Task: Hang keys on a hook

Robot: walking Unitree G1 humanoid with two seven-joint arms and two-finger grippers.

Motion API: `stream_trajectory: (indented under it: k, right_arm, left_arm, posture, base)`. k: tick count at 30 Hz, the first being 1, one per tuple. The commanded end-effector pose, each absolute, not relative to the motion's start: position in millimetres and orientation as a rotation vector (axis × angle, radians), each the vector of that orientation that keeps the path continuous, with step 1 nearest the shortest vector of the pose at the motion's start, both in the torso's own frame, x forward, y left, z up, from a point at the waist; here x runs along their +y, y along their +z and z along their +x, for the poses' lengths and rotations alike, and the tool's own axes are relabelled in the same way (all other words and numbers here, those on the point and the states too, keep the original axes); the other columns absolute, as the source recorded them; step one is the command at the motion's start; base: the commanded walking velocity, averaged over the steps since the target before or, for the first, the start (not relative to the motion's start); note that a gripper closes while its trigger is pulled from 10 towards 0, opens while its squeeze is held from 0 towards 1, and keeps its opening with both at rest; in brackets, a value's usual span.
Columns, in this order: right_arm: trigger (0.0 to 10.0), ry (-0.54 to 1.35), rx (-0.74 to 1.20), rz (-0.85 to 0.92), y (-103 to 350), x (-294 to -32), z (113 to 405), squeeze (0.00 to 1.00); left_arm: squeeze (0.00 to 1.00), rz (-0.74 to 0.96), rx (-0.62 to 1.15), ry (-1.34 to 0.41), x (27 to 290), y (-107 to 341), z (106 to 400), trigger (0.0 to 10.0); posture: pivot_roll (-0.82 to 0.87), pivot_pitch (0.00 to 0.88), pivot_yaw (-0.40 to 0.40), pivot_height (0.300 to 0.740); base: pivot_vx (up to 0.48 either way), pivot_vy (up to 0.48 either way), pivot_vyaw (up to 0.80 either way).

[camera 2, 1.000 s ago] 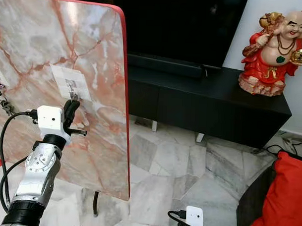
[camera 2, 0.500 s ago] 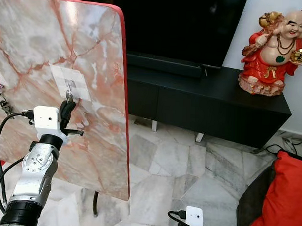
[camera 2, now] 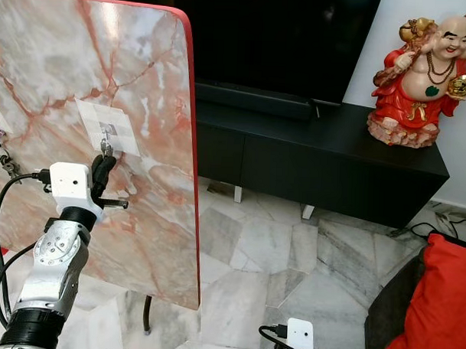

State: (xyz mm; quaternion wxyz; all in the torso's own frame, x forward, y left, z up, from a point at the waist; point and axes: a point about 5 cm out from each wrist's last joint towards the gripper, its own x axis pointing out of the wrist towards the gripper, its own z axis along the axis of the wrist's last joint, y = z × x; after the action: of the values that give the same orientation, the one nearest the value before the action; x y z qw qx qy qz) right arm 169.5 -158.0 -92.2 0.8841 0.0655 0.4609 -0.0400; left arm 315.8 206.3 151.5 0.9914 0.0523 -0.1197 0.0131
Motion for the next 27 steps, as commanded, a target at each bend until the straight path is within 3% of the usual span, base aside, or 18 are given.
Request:
stream_trajectory:
  k: [1,27]
  right_arm:
    - [10.0,-0.088,0.970,0.132,-93,-160,167,0.00]
    - [10.0,-0.090,0.974,0.130,-94,-157,167,0.00]
  left_arm:
    - [0.00,0.091,-0.239,0.011,206,155,320,10.0]
    - [0.00,0.049,-0.228,-0.153,194,154,308,10.0]
  posture:
    - [0.04,0.000,-0.061,0.740]
    - [0.05,0.000,-0.061,0.740]
  base:
    - [0.000,0.000,0.00]
    - [0.000,0.000,0.00]
